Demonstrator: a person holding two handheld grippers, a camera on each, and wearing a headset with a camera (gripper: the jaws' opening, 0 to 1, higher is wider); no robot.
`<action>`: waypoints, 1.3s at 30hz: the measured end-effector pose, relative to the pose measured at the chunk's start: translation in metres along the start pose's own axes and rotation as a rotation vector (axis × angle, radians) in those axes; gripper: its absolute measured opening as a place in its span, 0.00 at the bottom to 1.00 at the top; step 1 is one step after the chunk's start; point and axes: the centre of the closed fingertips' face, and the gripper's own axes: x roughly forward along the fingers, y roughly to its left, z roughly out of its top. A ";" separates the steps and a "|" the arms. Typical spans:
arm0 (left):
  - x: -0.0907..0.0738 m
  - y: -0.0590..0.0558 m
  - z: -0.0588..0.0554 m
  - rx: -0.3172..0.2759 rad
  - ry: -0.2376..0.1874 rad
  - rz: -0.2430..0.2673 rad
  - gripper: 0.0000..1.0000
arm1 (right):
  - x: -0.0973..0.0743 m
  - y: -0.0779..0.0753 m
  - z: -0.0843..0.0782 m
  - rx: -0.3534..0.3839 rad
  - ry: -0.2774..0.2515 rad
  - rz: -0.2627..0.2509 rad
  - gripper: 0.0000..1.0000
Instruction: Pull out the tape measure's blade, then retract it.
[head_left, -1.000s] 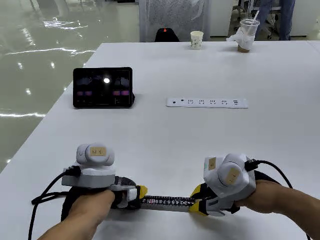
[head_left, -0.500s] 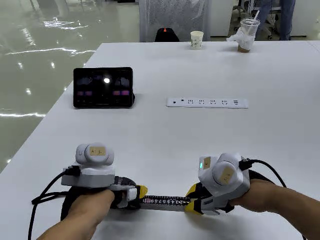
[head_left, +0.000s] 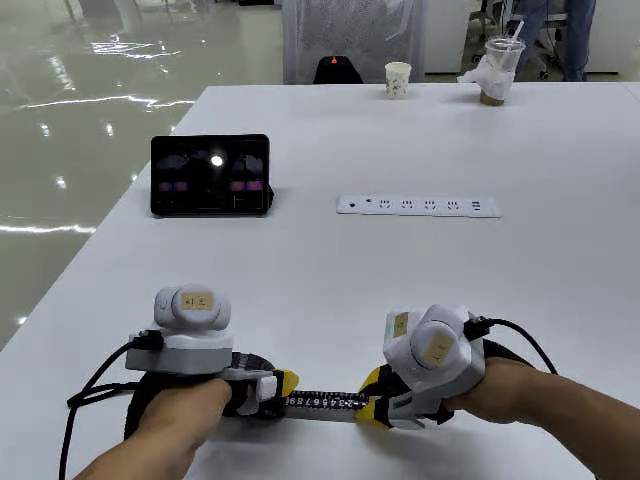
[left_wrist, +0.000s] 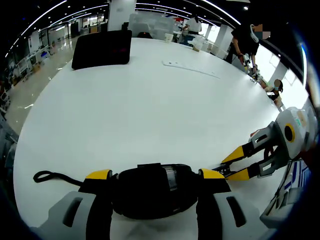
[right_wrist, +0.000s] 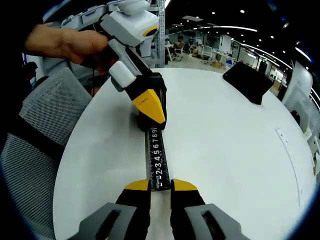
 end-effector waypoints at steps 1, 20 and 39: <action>0.000 0.000 0.000 0.000 0.000 -0.001 0.64 | 0.001 0.000 0.001 0.001 -0.002 0.001 0.12; 0.001 0.001 0.000 -0.014 0.003 -0.008 0.64 | 0.015 0.002 0.021 -0.003 -0.032 0.018 0.12; 0.000 0.001 0.001 -0.025 0.004 -0.013 0.64 | 0.035 0.002 0.041 -0.009 -0.059 0.029 0.12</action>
